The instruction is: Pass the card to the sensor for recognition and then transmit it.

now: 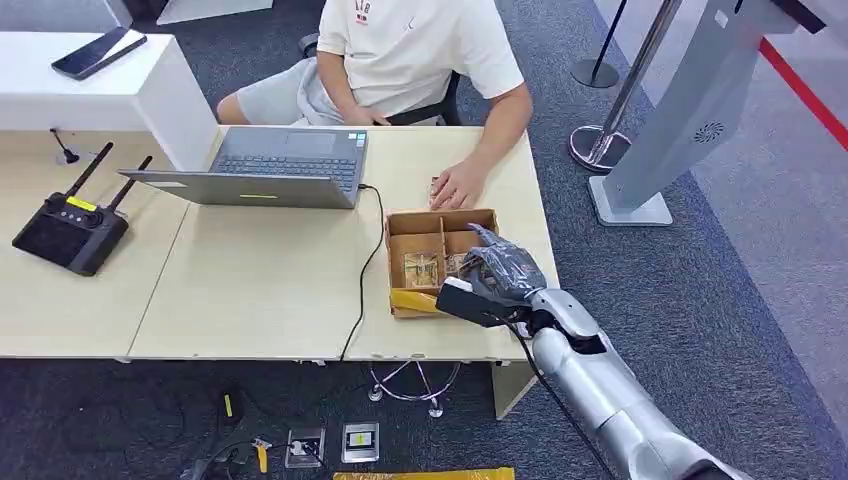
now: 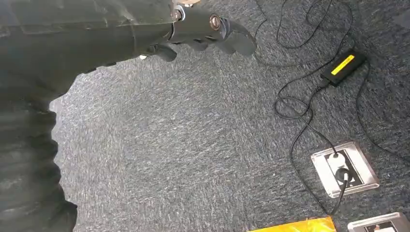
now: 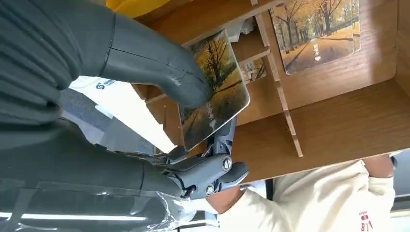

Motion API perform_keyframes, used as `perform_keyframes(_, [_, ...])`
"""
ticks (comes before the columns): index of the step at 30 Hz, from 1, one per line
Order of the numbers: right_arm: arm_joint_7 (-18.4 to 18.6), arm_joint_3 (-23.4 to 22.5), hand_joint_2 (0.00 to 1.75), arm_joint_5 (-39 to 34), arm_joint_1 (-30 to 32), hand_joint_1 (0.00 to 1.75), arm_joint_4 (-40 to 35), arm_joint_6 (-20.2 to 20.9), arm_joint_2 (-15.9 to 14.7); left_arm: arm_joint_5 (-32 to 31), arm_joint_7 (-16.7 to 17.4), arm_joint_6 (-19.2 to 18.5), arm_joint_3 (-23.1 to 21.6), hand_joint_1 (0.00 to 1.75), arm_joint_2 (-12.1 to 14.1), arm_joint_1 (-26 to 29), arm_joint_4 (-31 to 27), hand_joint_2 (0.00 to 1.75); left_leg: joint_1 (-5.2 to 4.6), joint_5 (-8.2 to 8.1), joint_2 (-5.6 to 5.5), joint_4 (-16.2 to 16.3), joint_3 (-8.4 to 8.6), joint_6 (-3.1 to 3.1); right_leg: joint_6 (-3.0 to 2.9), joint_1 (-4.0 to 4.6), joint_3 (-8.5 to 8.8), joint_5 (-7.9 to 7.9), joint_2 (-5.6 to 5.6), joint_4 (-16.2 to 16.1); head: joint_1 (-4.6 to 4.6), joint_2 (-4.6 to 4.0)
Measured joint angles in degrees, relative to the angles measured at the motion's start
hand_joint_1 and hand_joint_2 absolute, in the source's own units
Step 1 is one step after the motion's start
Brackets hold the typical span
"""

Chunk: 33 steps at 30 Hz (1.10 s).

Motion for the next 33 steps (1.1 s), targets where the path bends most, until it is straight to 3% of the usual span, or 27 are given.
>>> perform_keyframes(14, [0.1, -2.3, 1.75, -3.2, -3.5, 1.75, -0.2, -6.1, -0.7, -0.5, -1.2, 1.1, 0.5, 0.00, -0.2, 0.5, 0.1, 1.75, -0.01, 0.00, 0.01, 0.0, 0.02, 0.00, 0.01, -0.01, 0.00, 0.01, 0.02, 0.0, 0.00, 0.00])
perform_keyframes(24, [0.1, -7.0, 1.75, -3.8, -9.6, 1.75, -3.1, -5.8, -3.9, -1.4, -1.6, 1.1, 0.9, 0.00, -0.3, 0.9, 0.4, 1.75, -0.02, 0.00, 0.02, 0.0, 0.02, 0.00, 0.01, -0.02, -0.01, 0.01, 0.03, 0.0, 0.00, 0.00])
perform_keyframes(33, [-3.2, -7.4, 1.75, -2.4, -17.3, 1.75, -0.4, -6.1, -4.3, -3.5, -1.5, -0.8, 1.0, 0.00, -0.3, 0.0, 0.5, 1.75, 0.00, 0.01, 0.02, 0.0, 0.01, 0.00, 0.01, 0.00, 0.00, 0.01, 0.01, 0.0, -0.02, 0.00])
